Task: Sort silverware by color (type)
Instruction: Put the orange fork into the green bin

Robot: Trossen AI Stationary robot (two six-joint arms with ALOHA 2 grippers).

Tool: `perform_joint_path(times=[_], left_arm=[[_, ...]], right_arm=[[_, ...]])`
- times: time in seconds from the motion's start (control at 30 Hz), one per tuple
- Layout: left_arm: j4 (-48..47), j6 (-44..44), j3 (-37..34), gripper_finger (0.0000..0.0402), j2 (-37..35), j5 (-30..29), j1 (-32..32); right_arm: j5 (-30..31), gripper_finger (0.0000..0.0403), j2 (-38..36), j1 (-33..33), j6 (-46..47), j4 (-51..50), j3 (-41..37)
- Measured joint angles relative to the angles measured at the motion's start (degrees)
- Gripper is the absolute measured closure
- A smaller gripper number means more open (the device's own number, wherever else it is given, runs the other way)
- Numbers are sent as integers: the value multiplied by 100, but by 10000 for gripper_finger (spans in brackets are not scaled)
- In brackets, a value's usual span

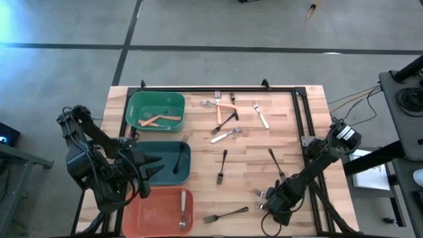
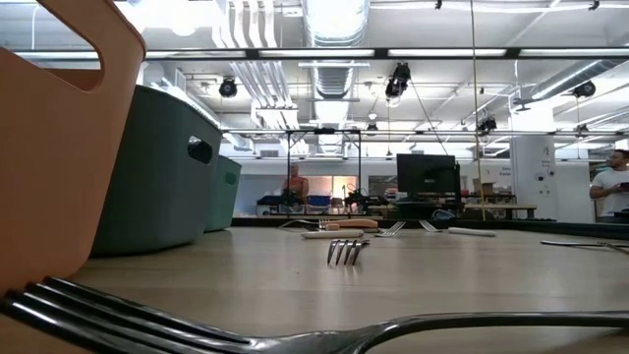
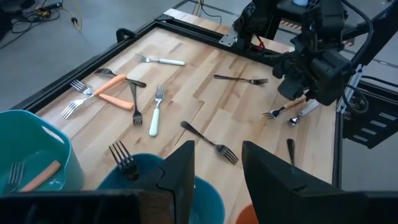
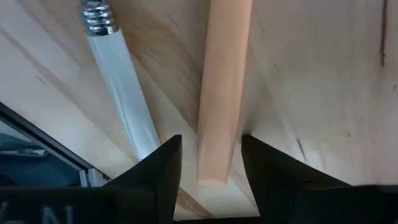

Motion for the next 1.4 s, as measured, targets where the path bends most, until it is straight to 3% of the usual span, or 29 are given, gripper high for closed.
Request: perform_joint_path(times=[0.57,0.93,1.0,1.17,1.4], left_arm=[[-6,26,0,286,0,0,0],[-5,25,0,286,0,-5,0],[-1,24,0,286,19,-96,0],[81,24,-2,286,186,-679,-2],[192,-177,-7,286,449,-1259,120]], right_arm=[[349,332,665,11,401,-186,13],[662,333,-82,29,-56,-219,82],[923,333,-320,37,-81,-210,115],[2510,333,-873,-59,123,-191,149],[3757,333,-1369,-382,164,-240,222]])
